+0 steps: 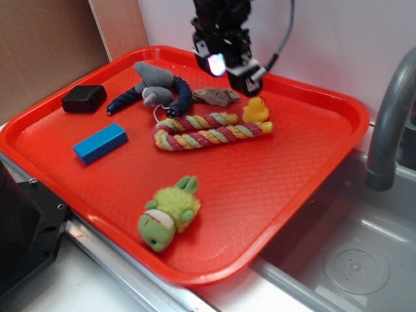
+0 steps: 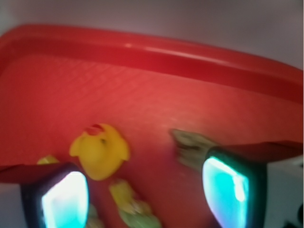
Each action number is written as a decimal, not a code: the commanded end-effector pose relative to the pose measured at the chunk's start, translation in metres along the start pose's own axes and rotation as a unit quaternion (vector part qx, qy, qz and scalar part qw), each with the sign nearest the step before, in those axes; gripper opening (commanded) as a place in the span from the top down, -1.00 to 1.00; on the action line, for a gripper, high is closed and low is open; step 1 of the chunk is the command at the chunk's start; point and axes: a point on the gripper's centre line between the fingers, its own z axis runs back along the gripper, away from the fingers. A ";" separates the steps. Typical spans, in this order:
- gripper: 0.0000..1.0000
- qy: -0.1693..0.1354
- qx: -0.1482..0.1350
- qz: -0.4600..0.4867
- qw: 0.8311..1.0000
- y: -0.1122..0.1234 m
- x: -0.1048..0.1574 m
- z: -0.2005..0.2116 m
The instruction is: Grab the yellow duck.
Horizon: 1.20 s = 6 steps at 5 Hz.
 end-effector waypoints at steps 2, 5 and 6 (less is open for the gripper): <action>-0.76 -0.002 -0.005 -0.020 1.000 -0.018 0.016 -0.028; 1.00 -0.015 0.052 0.071 0.996 0.005 -0.010 0.048; 1.00 -0.037 0.086 0.161 0.982 0.019 -0.065 0.107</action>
